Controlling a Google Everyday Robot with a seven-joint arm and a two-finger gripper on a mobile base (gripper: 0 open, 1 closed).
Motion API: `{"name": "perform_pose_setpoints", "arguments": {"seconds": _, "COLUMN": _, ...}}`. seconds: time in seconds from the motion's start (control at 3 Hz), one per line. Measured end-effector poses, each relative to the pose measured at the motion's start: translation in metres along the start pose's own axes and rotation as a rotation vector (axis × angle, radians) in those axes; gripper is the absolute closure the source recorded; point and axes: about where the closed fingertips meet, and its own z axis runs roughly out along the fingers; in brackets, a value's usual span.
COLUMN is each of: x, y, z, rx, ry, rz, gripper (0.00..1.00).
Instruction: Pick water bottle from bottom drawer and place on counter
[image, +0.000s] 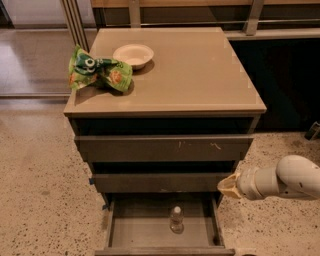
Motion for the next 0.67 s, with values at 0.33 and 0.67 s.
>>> {"name": "perform_pose_setpoints", "arguments": {"seconds": 0.33, "x": 0.0231, "y": 0.0117, "z": 0.0331, "rx": -0.049, "ry": -0.015, "rz": 0.036, "gripper": 1.00}}
{"name": "perform_pose_setpoints", "arguments": {"seconds": 0.67, "x": 0.0231, "y": 0.0117, "z": 0.0331, "rx": -0.049, "ry": -0.015, "rz": 0.036, "gripper": 1.00}}
